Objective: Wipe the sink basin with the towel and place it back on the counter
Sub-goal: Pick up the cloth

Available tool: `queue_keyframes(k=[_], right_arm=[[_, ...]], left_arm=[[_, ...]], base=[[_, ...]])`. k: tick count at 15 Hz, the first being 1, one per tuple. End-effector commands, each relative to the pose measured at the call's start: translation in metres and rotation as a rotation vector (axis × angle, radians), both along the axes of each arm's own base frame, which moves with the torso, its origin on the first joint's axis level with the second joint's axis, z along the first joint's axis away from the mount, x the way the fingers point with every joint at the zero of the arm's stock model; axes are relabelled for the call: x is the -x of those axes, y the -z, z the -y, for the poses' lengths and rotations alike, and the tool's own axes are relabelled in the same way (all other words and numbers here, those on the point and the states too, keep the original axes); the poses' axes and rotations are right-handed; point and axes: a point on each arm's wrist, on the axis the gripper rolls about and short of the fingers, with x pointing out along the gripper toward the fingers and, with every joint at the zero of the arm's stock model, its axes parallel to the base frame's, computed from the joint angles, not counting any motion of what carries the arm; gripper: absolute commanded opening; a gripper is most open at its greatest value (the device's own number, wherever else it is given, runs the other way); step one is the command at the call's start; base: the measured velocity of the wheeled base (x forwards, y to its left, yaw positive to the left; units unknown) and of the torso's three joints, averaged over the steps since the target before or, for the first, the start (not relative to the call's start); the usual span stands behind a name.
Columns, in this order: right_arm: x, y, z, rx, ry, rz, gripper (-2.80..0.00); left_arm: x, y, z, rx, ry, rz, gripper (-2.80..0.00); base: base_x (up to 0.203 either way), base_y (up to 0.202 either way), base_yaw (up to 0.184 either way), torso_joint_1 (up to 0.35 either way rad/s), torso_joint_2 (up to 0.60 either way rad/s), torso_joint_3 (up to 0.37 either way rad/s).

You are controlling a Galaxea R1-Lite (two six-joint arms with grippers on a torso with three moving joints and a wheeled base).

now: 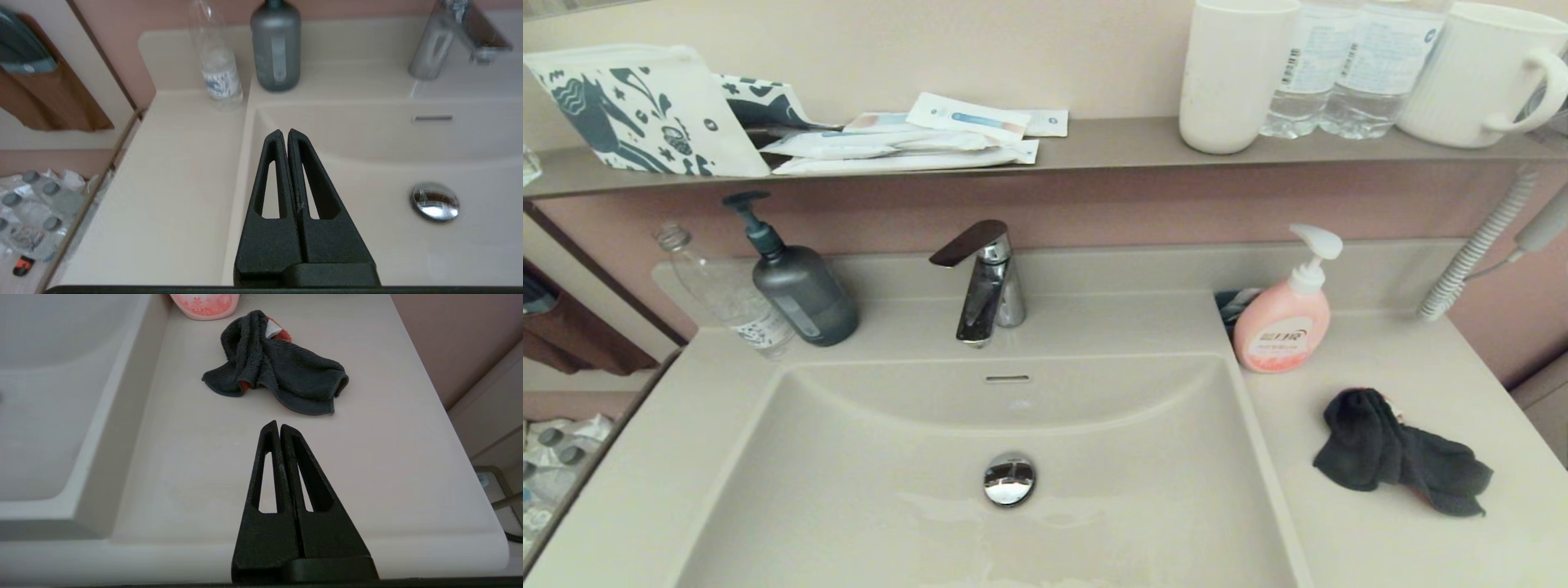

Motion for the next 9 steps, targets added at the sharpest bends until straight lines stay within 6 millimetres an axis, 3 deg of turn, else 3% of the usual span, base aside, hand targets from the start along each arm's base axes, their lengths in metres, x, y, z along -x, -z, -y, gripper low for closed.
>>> queue_keyframes(k=[1, 9], right_arm=[[0.000, 0.000, 0.000, 0.001, -0.001, -0.001, -2.80], [0.000, 0.000, 0.000, 0.000, -0.001, -0.001, -2.80]], left_arm=[[0.002, 0.016, 0.000, -0.002, 0.010, -0.016, -2.80], [0.009, 0.042, 0.001, 0.068, 0.086, -0.004, -2.80]], base=[[0.000, 0.000, 0.000, 0.000, 0.00, 0.000], [0.000, 0.000, 0.000, 0.000, 0.00, 0.000]])
